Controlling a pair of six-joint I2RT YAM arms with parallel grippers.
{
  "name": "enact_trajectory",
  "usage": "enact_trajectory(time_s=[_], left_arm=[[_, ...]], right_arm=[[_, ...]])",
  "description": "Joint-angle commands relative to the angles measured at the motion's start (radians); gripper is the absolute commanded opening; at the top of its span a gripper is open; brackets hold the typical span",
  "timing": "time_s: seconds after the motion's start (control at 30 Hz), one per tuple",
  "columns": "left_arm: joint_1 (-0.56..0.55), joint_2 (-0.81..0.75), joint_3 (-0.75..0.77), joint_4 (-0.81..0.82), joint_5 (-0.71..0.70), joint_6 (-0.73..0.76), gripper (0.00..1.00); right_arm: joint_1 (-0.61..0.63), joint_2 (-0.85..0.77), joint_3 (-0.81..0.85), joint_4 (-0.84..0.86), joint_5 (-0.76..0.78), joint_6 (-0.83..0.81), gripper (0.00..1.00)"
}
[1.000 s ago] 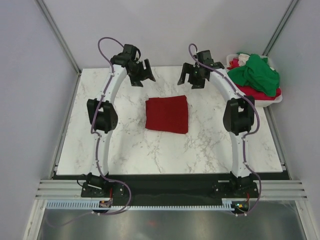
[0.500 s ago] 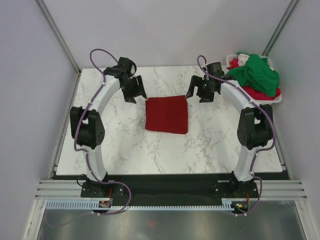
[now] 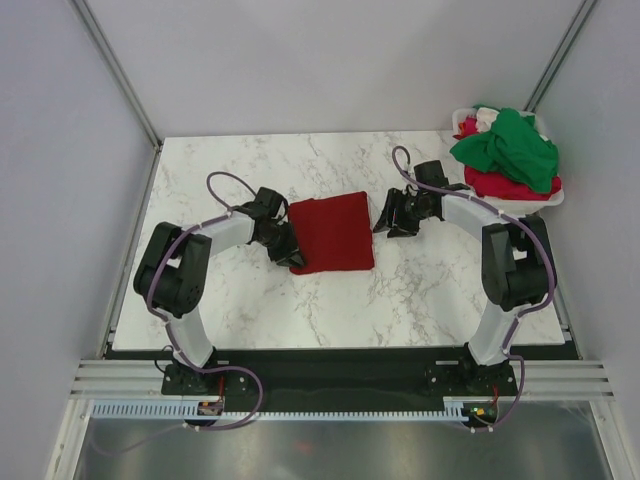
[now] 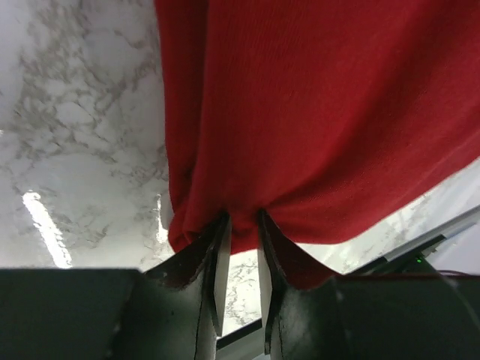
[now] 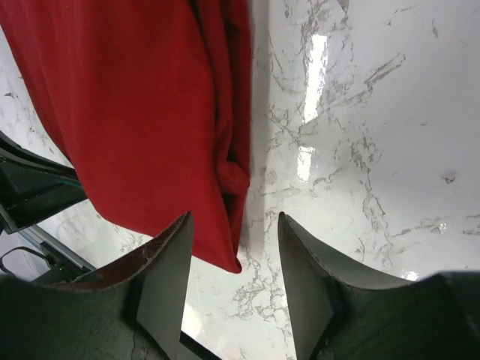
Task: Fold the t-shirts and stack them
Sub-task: Fold the tshirt
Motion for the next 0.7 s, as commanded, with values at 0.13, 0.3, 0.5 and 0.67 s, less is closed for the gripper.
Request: enact_trajectory(time_s=[0.13,0.3,0.5,0.67], left_arm=[[0.013,0.015,-0.121,0.093,-0.112,-0.034,0.27],[0.016,0.021,-0.127,0.095,-0.128,0.009,0.26],[0.017,0.032,-0.127,0.096,-0.12,0.044,0.26],[0.017,0.032,-0.127,0.093,-0.126,0.055,0.26]], right_arm=[[-0.007,-0.013,0.014,0.088,-0.018,-0.006,0.78],[-0.014,0.04,0.076,0.111,-0.034,-0.012,0.98],[-0.028,0.214,0.161,0.201,-0.093,0.026,0.98],[-0.027,0.362,0.201,0.341,-0.146,0.128,0.91]])
